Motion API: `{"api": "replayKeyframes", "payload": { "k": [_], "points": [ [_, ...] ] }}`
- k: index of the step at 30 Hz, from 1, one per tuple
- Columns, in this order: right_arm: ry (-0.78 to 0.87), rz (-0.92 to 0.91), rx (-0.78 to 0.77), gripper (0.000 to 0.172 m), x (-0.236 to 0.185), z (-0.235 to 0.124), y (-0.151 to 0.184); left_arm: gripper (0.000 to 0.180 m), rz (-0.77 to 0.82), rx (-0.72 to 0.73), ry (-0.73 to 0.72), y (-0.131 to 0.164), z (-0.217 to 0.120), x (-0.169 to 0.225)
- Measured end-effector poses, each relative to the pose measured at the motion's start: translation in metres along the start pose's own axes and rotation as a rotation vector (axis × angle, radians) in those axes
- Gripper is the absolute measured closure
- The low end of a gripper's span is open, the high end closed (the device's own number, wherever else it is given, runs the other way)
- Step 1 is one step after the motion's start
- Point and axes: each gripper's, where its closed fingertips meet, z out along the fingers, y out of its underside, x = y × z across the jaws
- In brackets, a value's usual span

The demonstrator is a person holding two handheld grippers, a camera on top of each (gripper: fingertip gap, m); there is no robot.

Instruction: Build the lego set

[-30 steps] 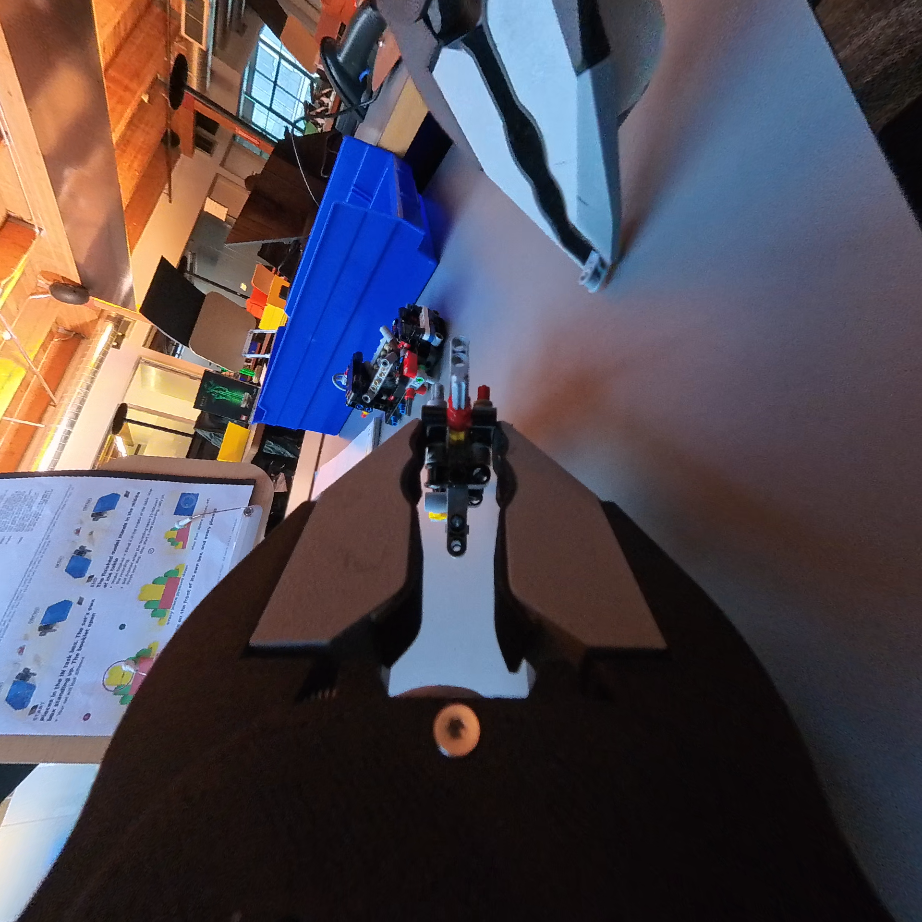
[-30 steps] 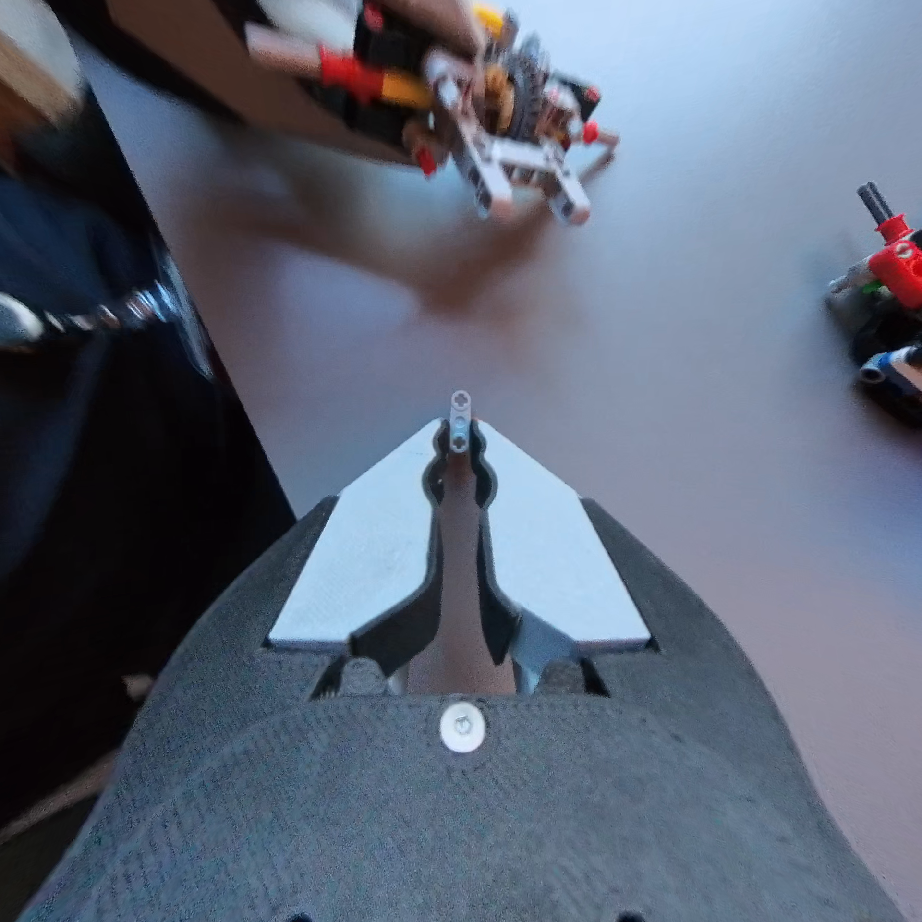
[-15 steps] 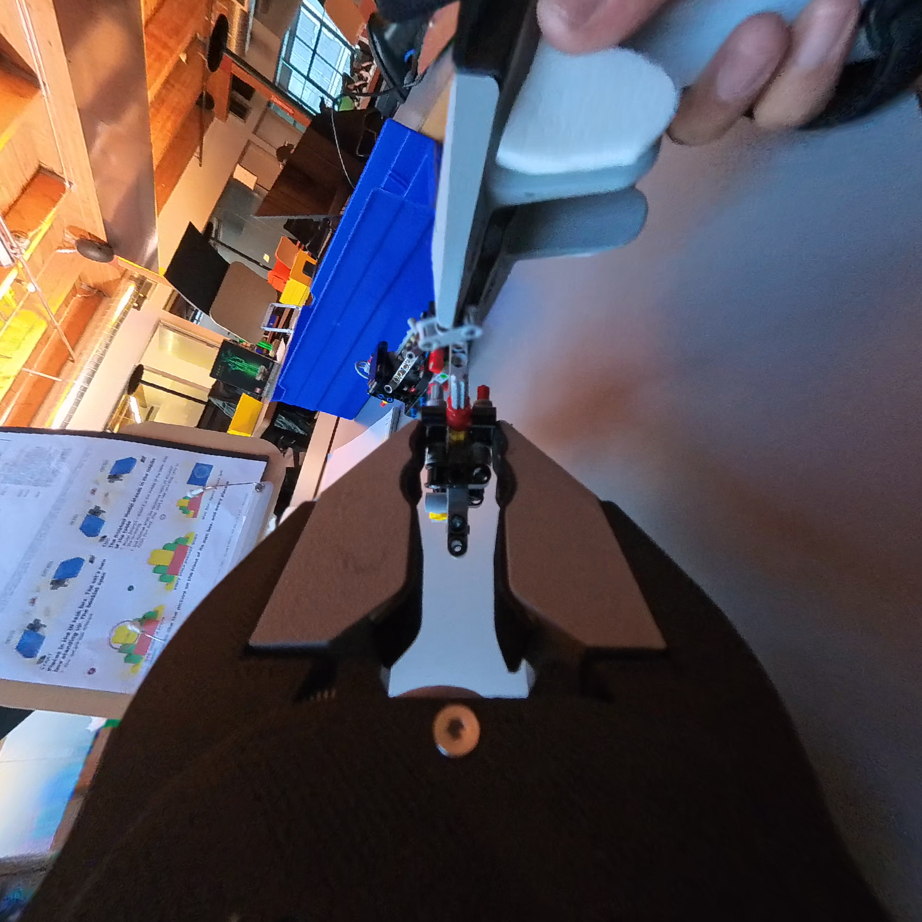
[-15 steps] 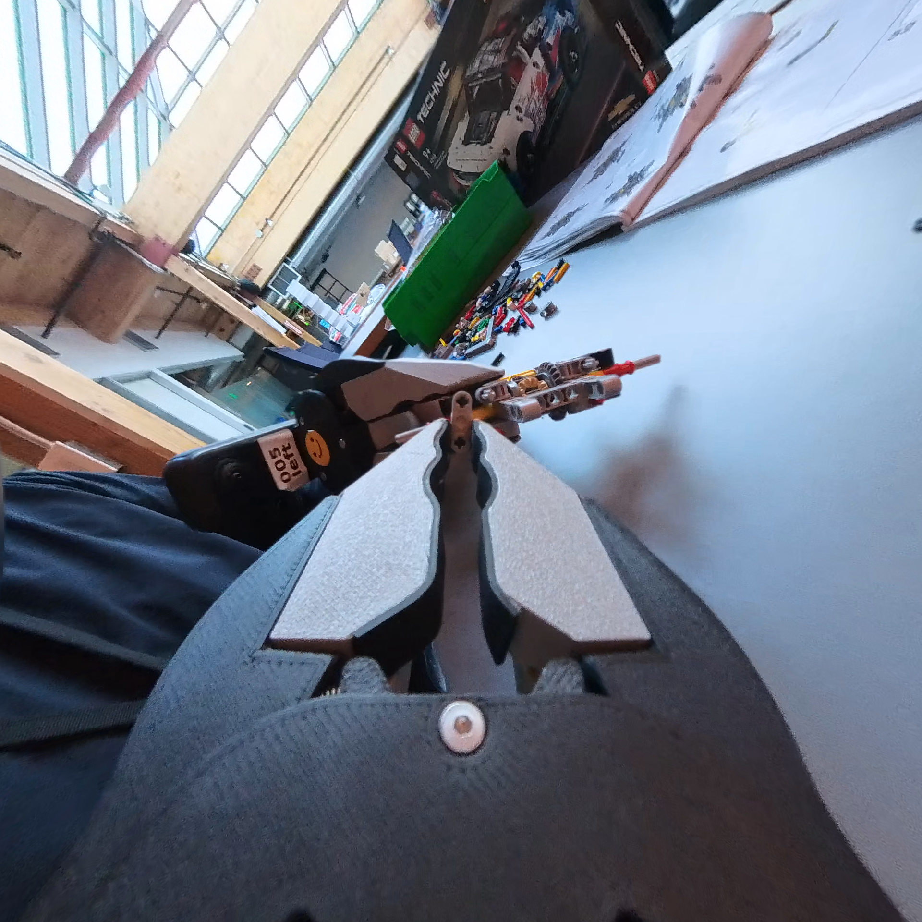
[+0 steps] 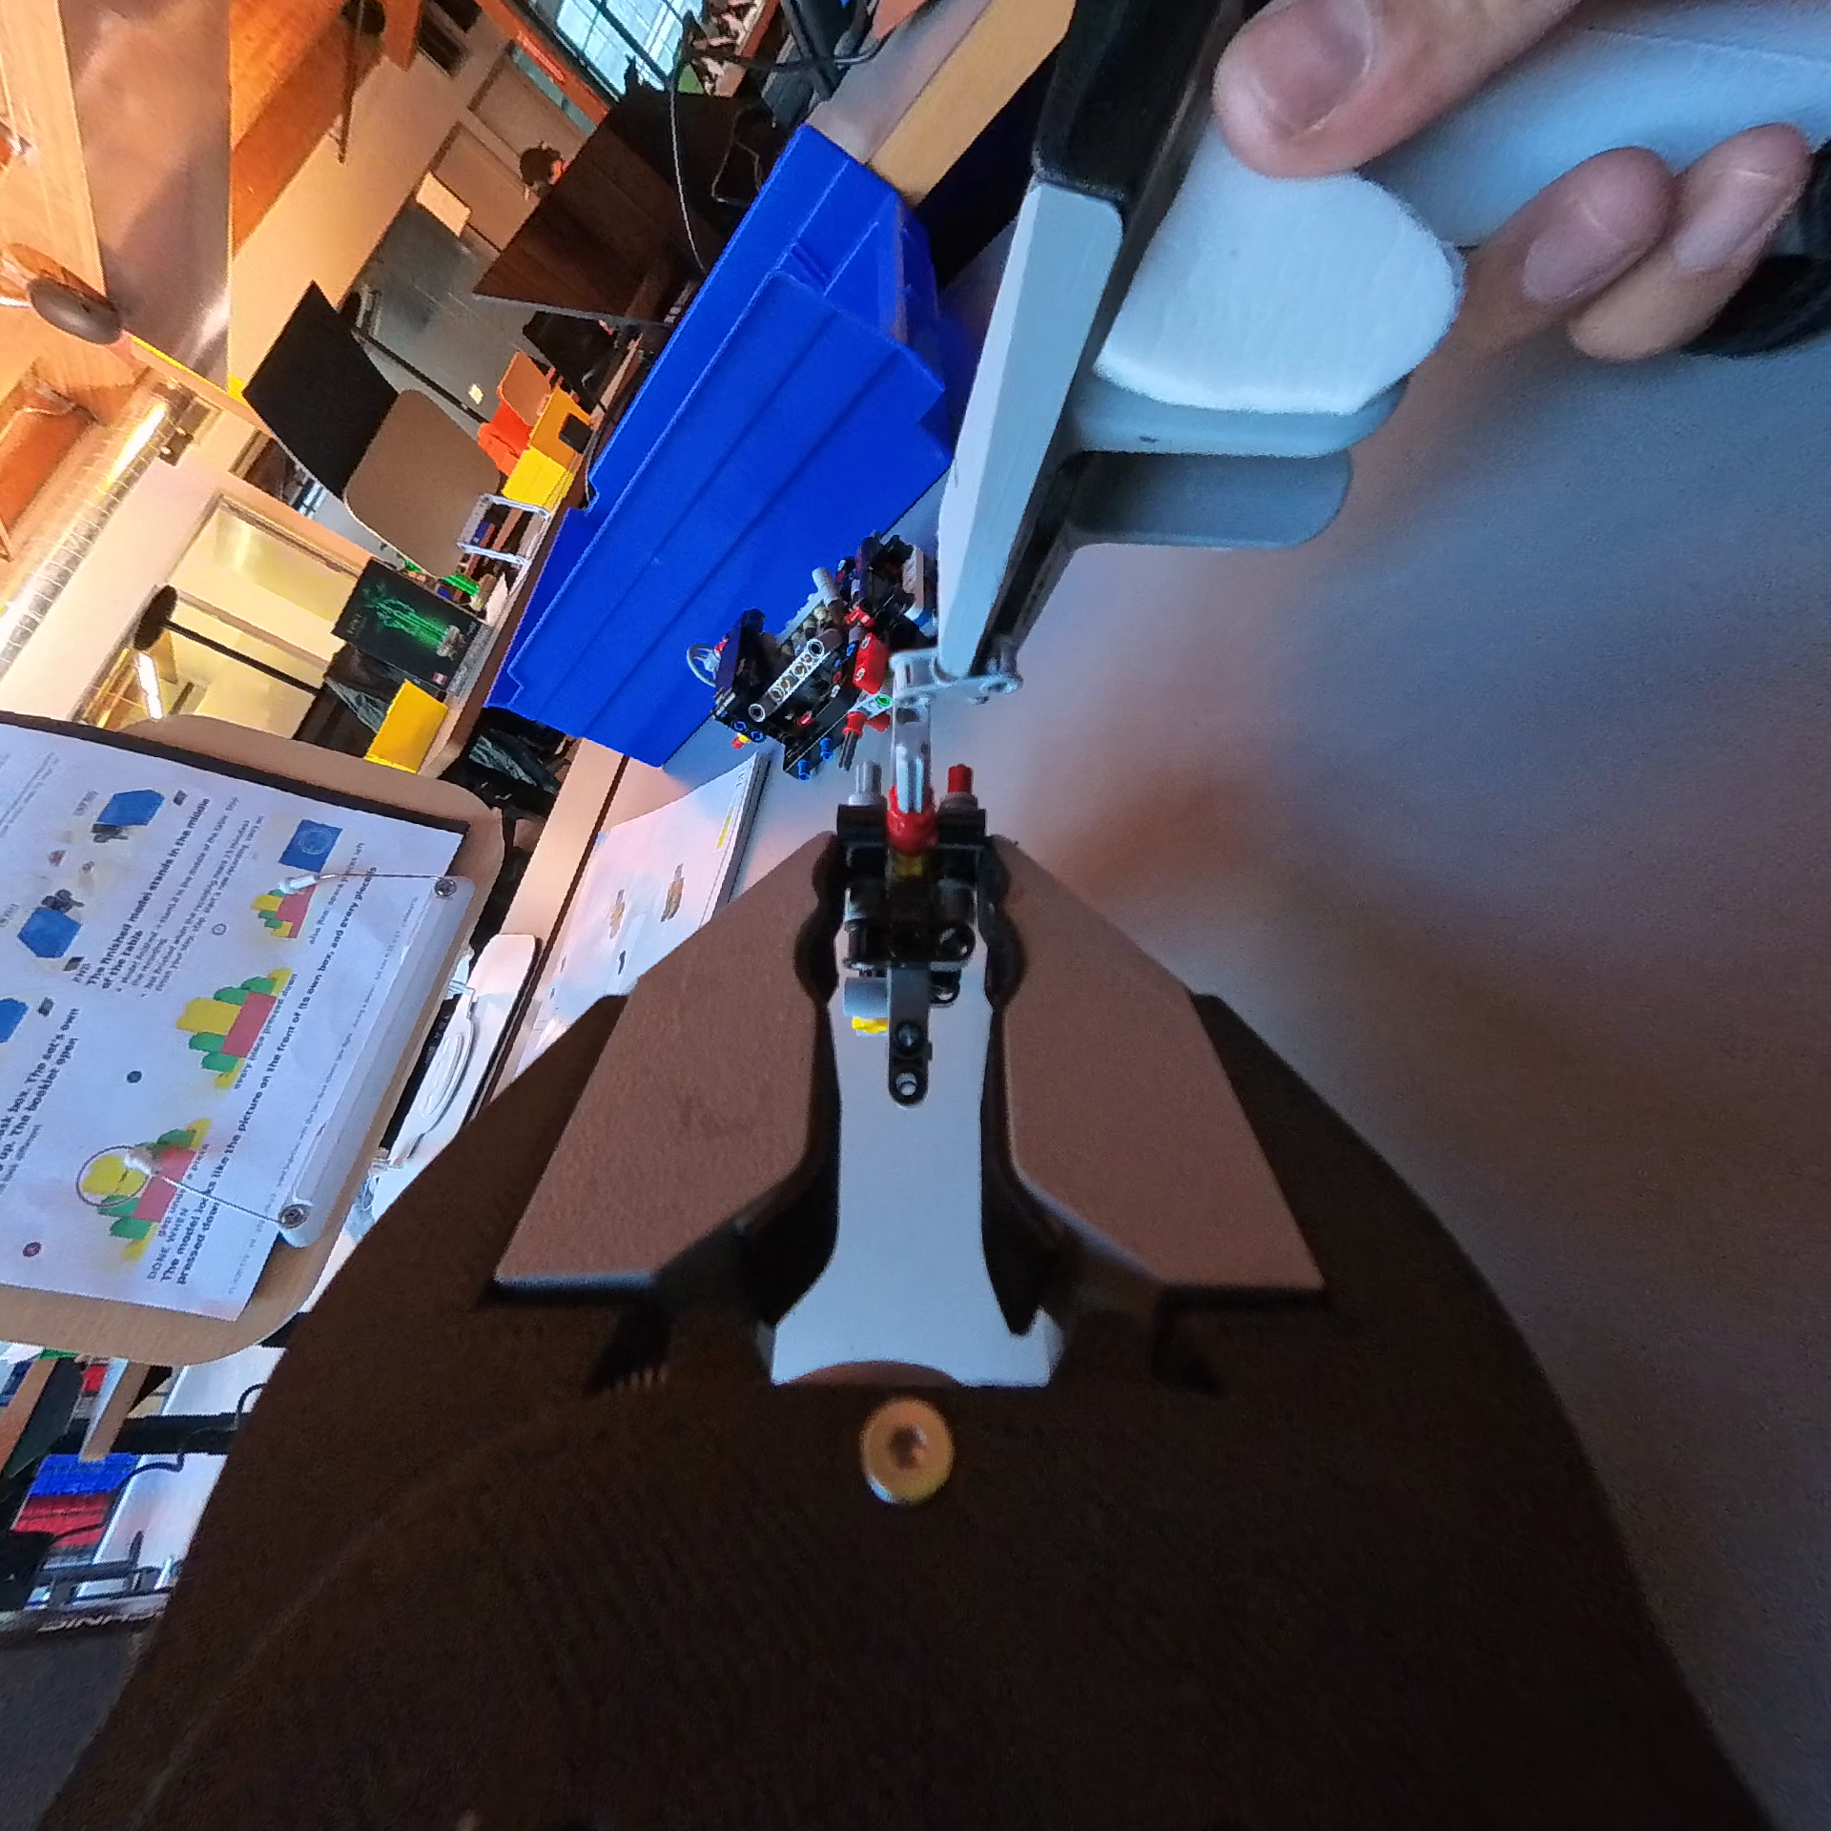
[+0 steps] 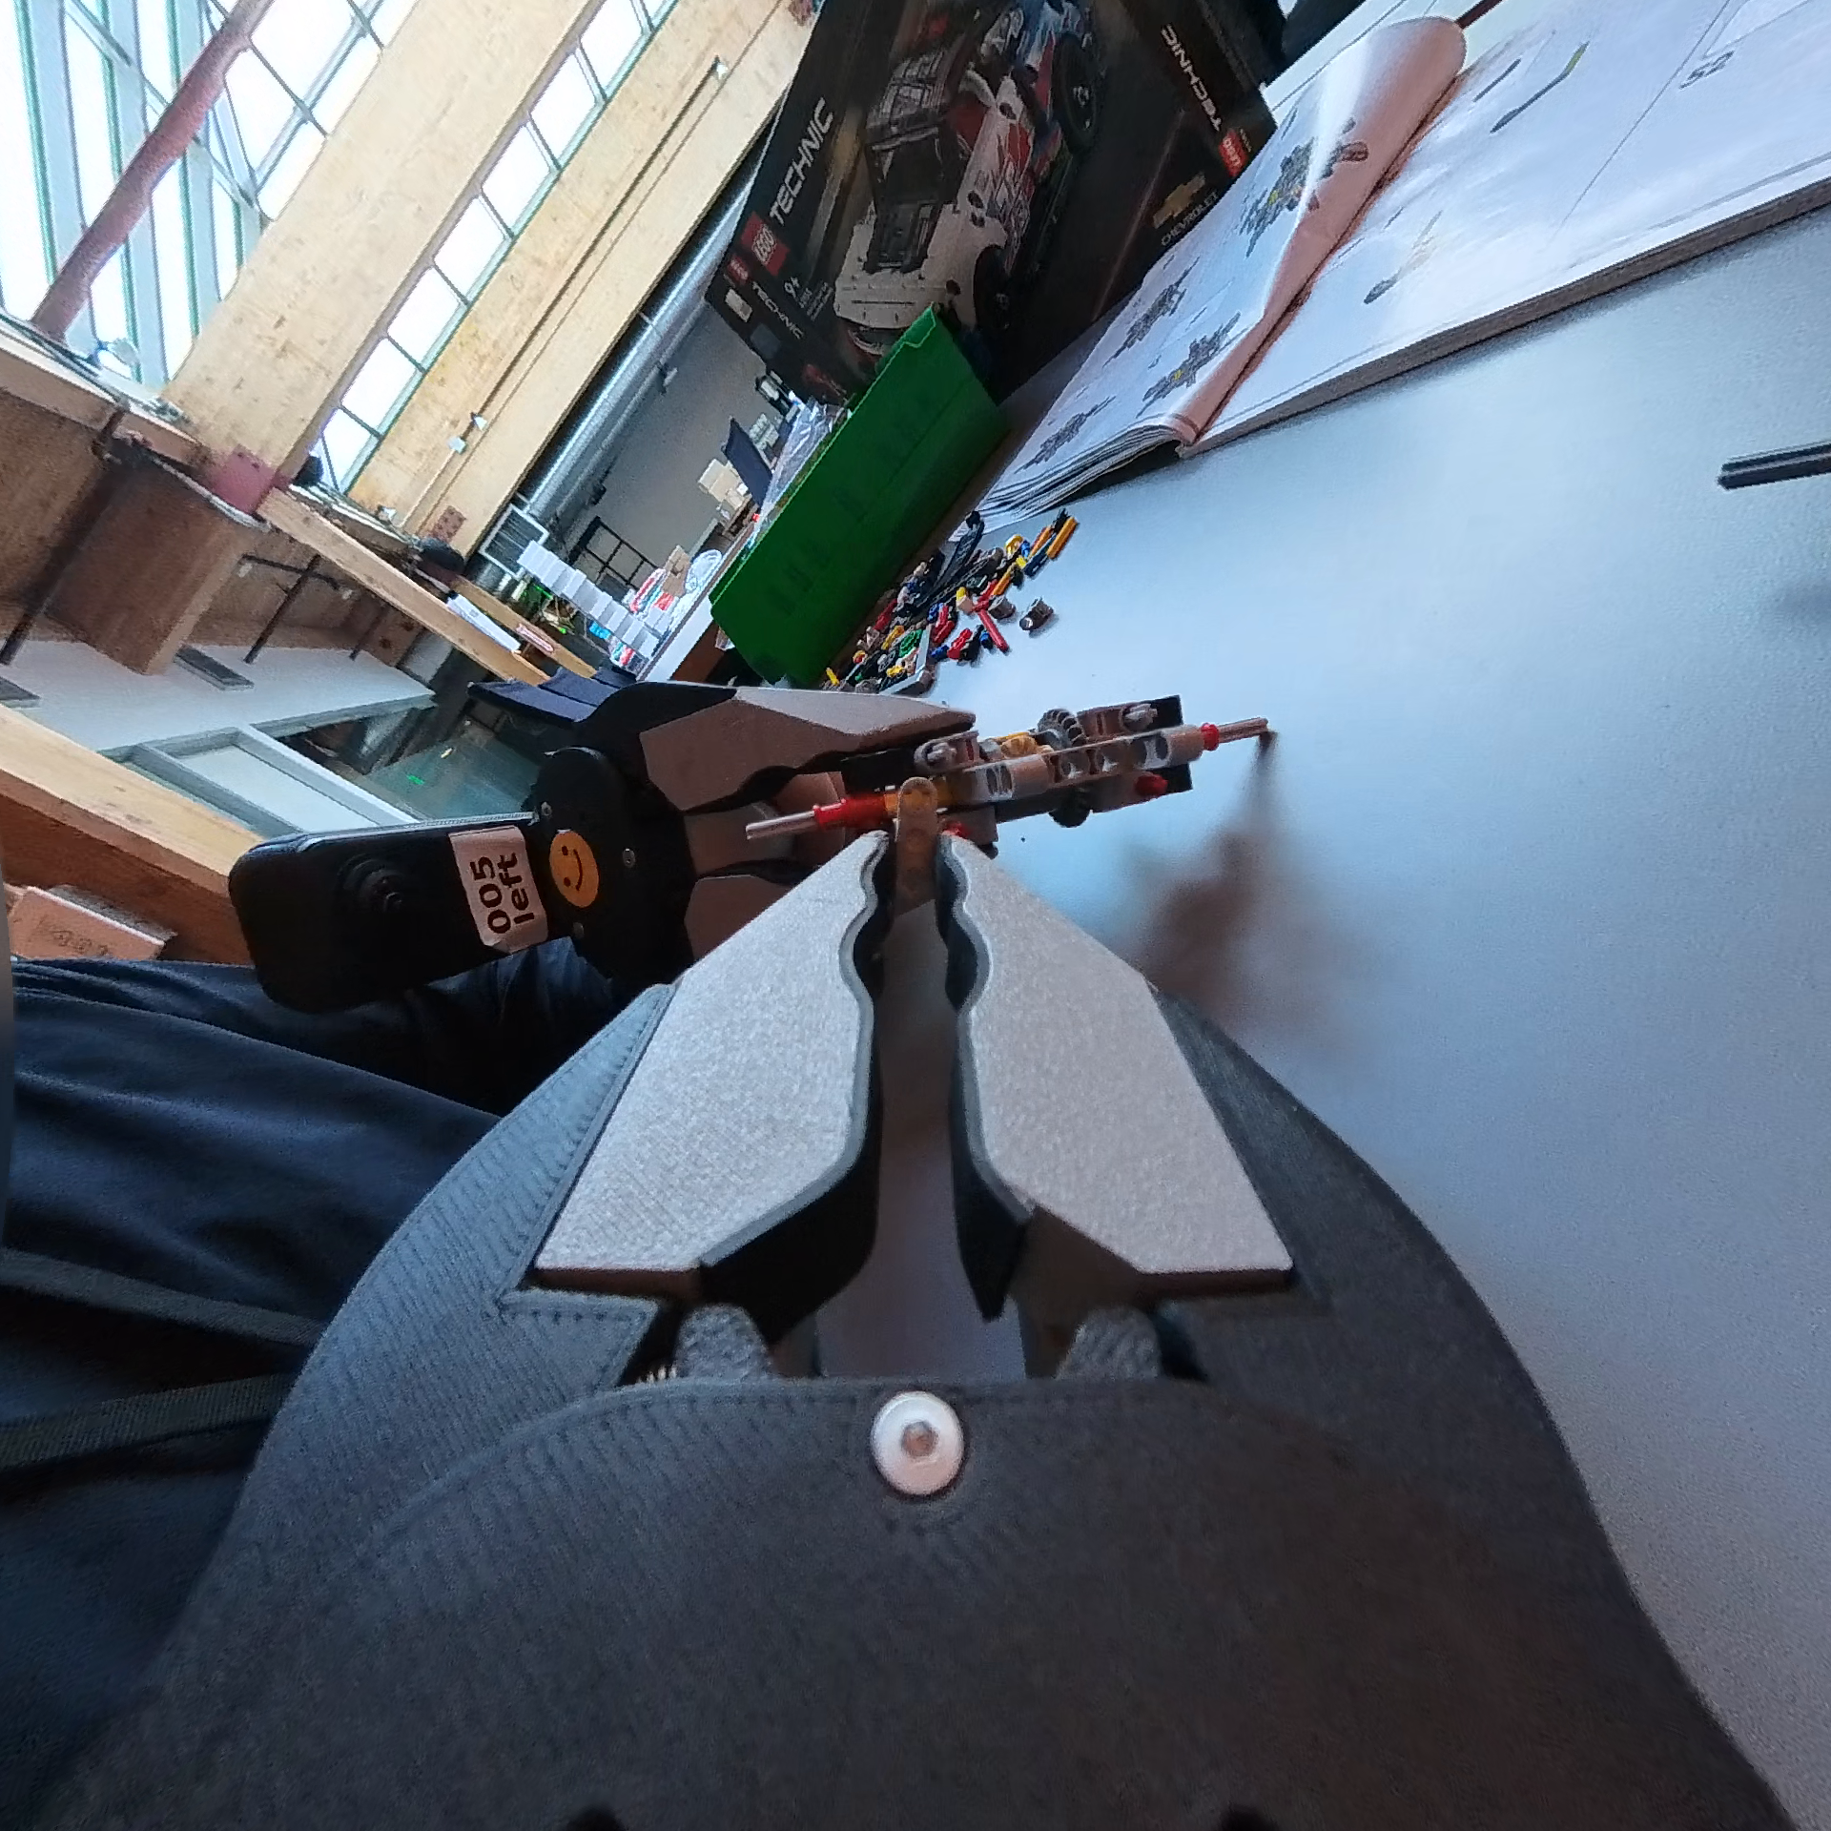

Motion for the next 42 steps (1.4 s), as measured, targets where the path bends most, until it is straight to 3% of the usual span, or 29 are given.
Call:
{"api": "replayKeyframes", "payload": {
  "k": [27,42],
  "points": [
    [-0.009,-0.009,0.011,0.167,-0.002,0.009,-0.001,0.157,-0.039,0.065,0.039,-0.007,-0.003,0.003],
    [0.137,-0.113,-0.022,0.167,0.008,0.014,0.000,0.157,-0.022,0.053,0.023,-0.002,-0.003,-0.001]
  ]
}}
